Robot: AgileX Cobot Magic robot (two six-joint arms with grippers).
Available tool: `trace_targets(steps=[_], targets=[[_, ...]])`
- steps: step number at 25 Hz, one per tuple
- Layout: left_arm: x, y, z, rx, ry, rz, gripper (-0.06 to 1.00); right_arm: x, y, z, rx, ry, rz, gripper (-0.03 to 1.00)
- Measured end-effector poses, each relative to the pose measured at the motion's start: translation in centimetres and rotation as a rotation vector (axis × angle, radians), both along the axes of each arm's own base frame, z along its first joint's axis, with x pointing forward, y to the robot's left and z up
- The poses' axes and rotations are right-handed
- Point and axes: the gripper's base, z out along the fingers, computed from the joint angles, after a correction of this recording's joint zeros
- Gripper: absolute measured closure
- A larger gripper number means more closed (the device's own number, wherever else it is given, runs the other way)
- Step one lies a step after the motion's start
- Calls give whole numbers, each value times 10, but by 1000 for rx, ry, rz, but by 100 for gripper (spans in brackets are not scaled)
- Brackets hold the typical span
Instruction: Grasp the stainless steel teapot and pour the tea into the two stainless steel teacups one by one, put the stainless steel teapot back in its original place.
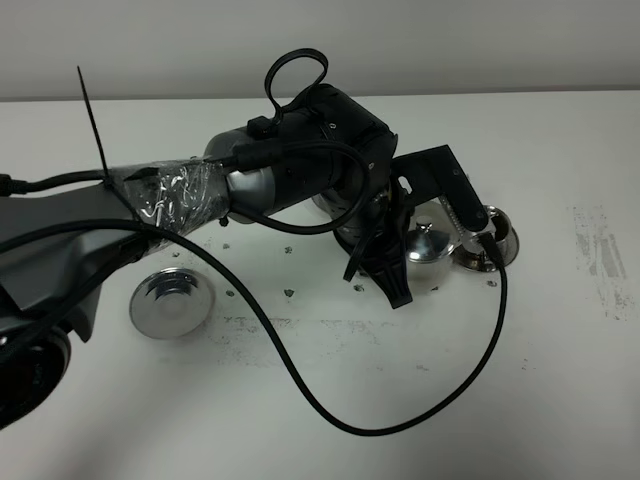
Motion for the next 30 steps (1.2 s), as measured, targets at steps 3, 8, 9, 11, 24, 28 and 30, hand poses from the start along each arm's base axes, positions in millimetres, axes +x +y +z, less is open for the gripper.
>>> trace_targets(steps=[3, 8, 9, 11, 24, 28, 30], targets=[[0, 6, -10, -11, 13, 19, 75, 0, 0, 0, 0, 0, 0, 74], [-3, 11, -26, -38, 41, 44, 75, 0, 0, 0, 0, 0, 0, 74], [-3, 11, -26, -40, 40, 45, 75, 0, 0, 0, 0, 0, 0, 74], [-4, 11, -24, -48, 37, 45, 75, 0, 0, 0, 0, 0, 0, 74], [35, 74, 38, 67, -132, 40, 75, 0, 0, 0, 0, 0, 0, 74], [59, 95, 54, 116, -175, -19, 75, 0, 0, 0, 0, 0, 0, 74], [71, 102, 60, 131, -184, -22, 75, 0, 0, 0, 0, 0, 0, 74]])
